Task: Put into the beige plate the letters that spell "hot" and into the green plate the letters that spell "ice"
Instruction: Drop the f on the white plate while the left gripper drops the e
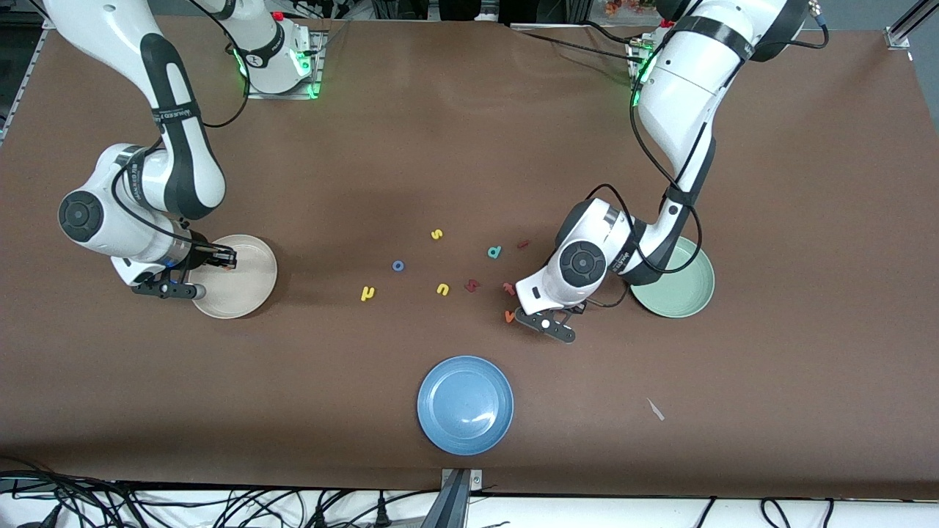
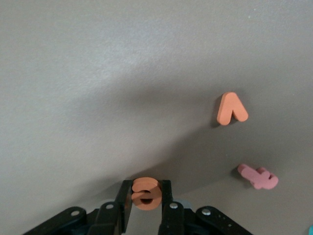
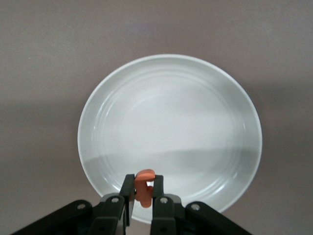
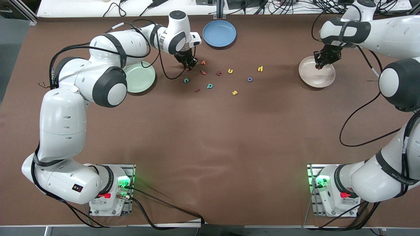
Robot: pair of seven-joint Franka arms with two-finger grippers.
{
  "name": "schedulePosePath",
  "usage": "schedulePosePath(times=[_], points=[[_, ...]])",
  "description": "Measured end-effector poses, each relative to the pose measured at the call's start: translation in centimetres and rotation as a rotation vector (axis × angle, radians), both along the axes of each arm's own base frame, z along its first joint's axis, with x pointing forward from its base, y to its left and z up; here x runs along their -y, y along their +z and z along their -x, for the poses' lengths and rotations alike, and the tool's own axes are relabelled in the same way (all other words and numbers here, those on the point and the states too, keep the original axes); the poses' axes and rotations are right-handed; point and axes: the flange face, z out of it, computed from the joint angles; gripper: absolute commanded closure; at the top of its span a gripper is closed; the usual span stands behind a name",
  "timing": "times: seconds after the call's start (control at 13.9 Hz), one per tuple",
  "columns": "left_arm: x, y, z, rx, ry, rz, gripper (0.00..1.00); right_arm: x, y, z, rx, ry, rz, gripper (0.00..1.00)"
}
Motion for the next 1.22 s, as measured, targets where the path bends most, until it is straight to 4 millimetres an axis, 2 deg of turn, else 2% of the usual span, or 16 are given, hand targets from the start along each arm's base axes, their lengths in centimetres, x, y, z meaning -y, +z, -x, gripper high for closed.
schedulePosePath(times=[0.07, 0.29, 0.5, 0.65, 0.79, 0.93, 1.01, 1.08, 1.15, 1.22], points=[[-0.8, 1.0, -0.5, 0.004, -0.007, -0.025, 0.93, 0.2, -0.3, 0.0, 0.004, 0.005, -0.009, 0.0], [-6.1, 4.5, -2.4, -0.033, 0.011, -0.072, 0.93, -0.1, -0.4, -0.1, 0.009, 0.002, -0.016, 0.0], [-12.4, 5.6, -3.2, -0.12, 0.024, -0.15, 0.96, -1.2, -0.4, -0.2, 0.02, -0.105, -0.092, 0.0], [-16.4, 5.1, -3.3, -0.172, -0.007, -0.177, 0.96, -4.5, -0.4, -0.4, 0.022, -0.204, -0.151, 0.0], [-20.8, 3.5, -2.9, -0.224, -0.041, -0.162, 0.96, -8.4, 0.0, -0.5, 0.03, -0.295, -0.151, 0.0], [-23.8, 1.6, -1.6, -0.227, -0.062, -0.138, 0.92, -12.9, 0.2, -0.5, 0.031, -0.366, -0.14, 0.0], [-24.4, 0.5, -0.7, -0.213, -0.067, -0.127, 0.76, -15.5, 0.0, -0.5, 0.031, -0.389, -0.132, 0.0], [-24.6, -0.4, 0.3, -0.202, -0.074, -0.12, 0.4, -18.1, -0.5, -0.5, 0.03, -0.398, -0.12, 0.0], [-24.4, -0.8, 1.1, -0.198, -0.081, -0.116, 0.0, -20.4, -1.1, -0.4, 0.032, -0.389, -0.101, 0.0], [-24.1, -0.9, 1.5, -0.196, -0.087, -0.113, 0.0, -22.3, -1.9, -0.5, 0.036, -0.376, -0.072, 0.0]])
